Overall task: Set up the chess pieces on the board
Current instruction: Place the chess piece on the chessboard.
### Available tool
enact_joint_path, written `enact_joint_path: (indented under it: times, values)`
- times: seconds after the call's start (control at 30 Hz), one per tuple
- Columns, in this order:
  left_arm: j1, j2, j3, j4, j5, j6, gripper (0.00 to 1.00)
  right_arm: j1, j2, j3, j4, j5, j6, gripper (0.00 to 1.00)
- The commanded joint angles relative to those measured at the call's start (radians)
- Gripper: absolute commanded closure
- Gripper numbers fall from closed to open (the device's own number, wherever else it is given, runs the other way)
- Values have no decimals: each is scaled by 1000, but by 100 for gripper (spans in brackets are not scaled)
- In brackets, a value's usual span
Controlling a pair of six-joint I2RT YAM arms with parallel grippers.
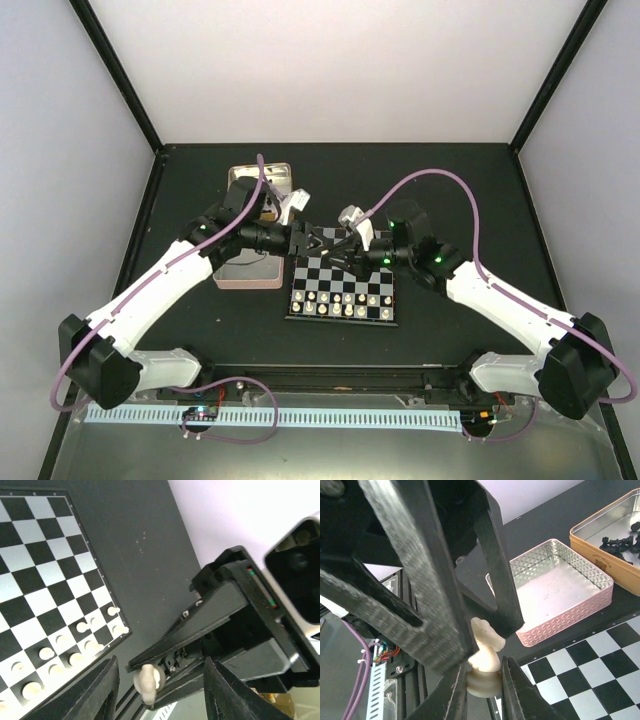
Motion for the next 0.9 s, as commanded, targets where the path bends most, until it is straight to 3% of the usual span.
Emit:
enact_joint_path:
  times: [0.0,0.13,0.47,0.5,0.67,0.77,0.87]
  values:
    - [8,17,24,-67,-29,23,52,-1,-15,-3,41,-3,-28,97]
    - [10,27,18,-70,-16,30,57,-2,-17,-5,44,-12,-30,97]
    - [9,36,23,-69,73,61,97,-1,-19,-15,41,-21,-35,93]
    - [9,36,21,-64,71,59,98,-1,-19,-15,38,-18,-27,90]
    - [8,21,-19,-21,-22,45,98,-2,-49,-30,8,84,41,48]
    - [1,-11,-71,15,-163,22,99,-4,-119,-81,7,253,99,39]
    - [-33,-39,-107,31,-360,26,98,-9,-186,-122,-34,453,166,37]
